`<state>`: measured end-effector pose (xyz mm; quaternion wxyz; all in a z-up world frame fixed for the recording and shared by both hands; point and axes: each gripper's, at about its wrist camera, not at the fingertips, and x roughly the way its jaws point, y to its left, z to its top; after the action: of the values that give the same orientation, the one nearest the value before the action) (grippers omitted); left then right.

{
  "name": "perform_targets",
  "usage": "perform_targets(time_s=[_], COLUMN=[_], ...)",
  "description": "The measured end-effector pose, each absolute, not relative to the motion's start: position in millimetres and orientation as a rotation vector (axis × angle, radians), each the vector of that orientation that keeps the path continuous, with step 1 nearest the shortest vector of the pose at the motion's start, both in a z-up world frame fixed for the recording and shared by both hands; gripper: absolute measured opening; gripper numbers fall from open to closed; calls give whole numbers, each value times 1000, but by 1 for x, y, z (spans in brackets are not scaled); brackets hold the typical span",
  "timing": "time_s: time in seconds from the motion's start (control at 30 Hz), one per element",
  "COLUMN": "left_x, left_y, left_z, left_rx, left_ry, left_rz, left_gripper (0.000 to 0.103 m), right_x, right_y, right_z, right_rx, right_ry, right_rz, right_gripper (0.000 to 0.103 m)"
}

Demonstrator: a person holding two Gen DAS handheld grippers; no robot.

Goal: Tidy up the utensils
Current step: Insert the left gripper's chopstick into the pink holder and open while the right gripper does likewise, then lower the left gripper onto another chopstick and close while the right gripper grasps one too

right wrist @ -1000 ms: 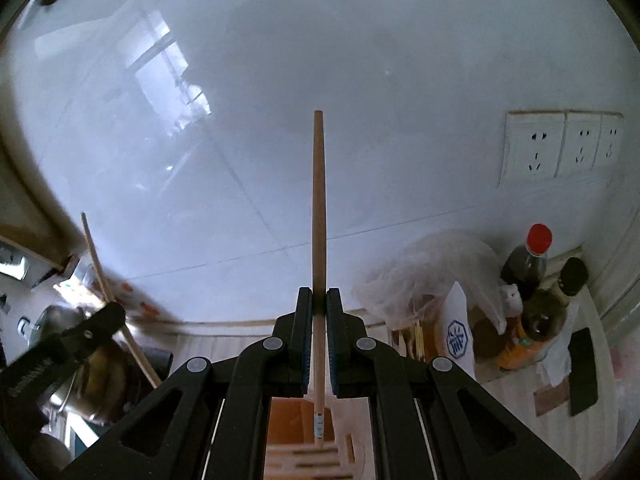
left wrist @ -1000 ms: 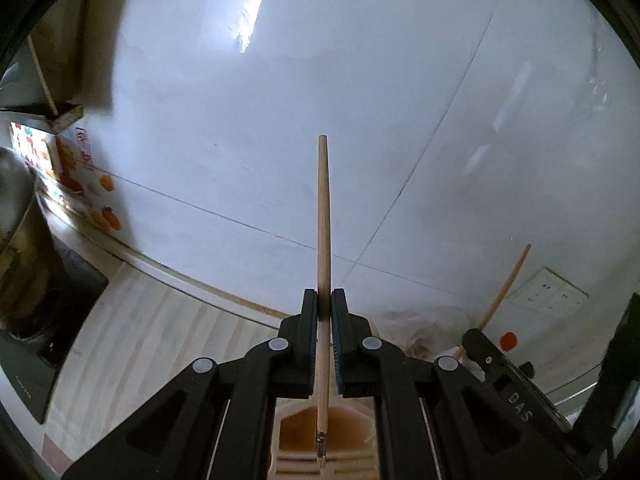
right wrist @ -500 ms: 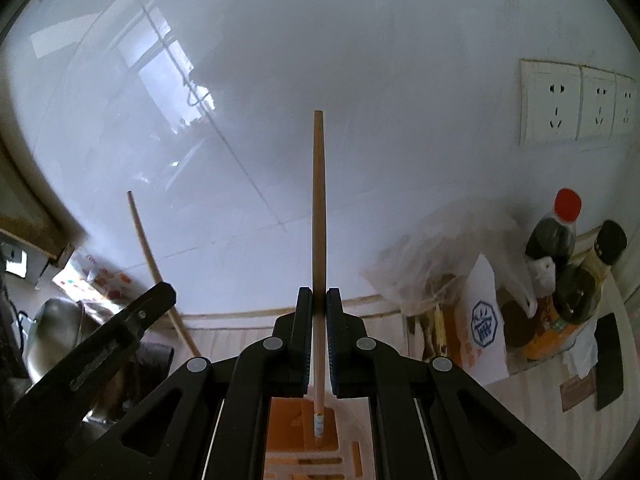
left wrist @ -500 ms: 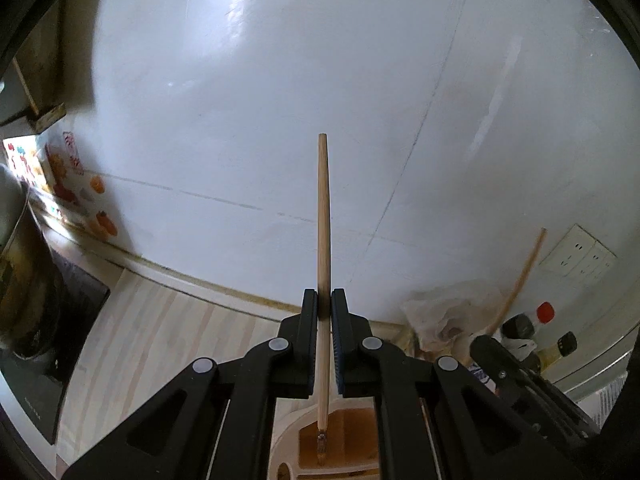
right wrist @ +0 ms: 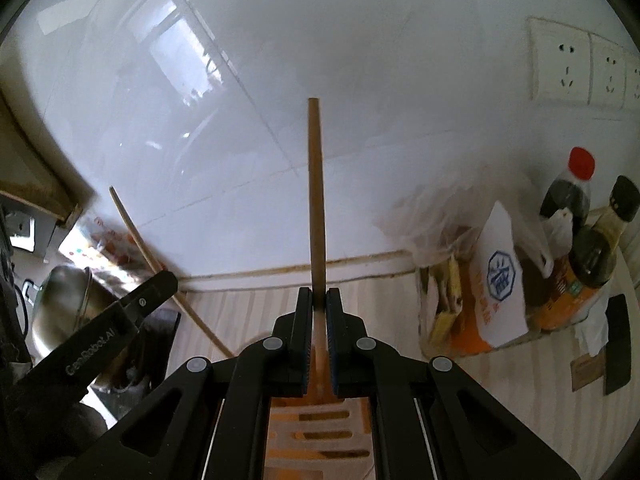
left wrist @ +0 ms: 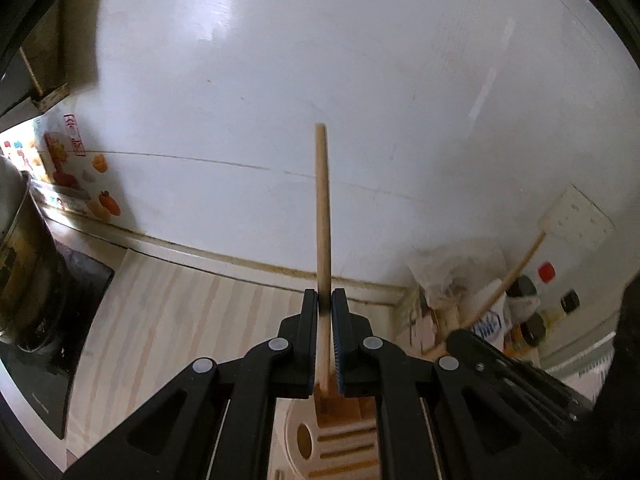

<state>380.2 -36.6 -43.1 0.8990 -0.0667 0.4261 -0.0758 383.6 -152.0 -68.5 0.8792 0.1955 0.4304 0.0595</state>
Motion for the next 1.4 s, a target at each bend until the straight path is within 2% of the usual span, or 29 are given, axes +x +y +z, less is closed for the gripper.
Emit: perform_targets(time_s=[0.17,0.2,0.23,0.27,0.3,0.33,0.43,0.47,0.53,0.6,0.67,0.7,0.87,1.0,1.1,1.17,1.27,1.33,1.4], left_x=[363,357,353,349,343,337,320,313,305,295,287,282,263,246,233,227,222,218,214], left_y=[-36,-32,-31,-28,-23,-18,-6,-2,3,11,16,20,34,36,33,31,28,24,19], left_z=[-29,-24,-21,-17,-13,-9,-2,-1,-2,-5,-10,-15,-58,-109,-154,-184,-219,-244,-261], left_rx=[-120,-113,-108,-105,-105,-105,-81,-69,-63,-56,-60,-62,-48,9,71,107,155,163,159], left_ry=[889,880,874,867,853,831,789,784,778,783,785,792,880,996,1096,1162,1249,1316,1376], left_rz=[-170,-152,-143,-126,-100,-79,-42,-33,-30,-7,0,12,46,76,97,98,85,39,-4], left_gripper=[13,24,35,63,80,82,87,102,103,103,103,103,103,103,103,103,102,93,75], right_x=[381,379,376,372,368,365,347,341,325,307,293,284,260,246,237,234,228,225,221], right_y=[-149,-150,-153,-156,-159,-160,-165,-166,-171,-174,-177,-176,-170,-161,-159,-156,-151,-149,-148], right_z=[-68,-66,-63,-60,-55,-51,-39,-36,-30,-25,-23,-22,-32,-61,-99,-121,-161,-184,-205], right_rx=[412,415,418,419,420,421,407,406,408,408,406,399,363,334,348,343,333,321,320], right_ry=[953,960,961,959,951,943,917,909,885,841,805,789,810,891,1005,1073,1191,1256,1314], right_rz=[178,186,188,188,186,185,167,158,132,117,100,94,74,58,55,50,59,51,50], right_gripper=[9,11,22,37,43,51,52,53,59,71,90,94,97,96,92,80,67,59,52])
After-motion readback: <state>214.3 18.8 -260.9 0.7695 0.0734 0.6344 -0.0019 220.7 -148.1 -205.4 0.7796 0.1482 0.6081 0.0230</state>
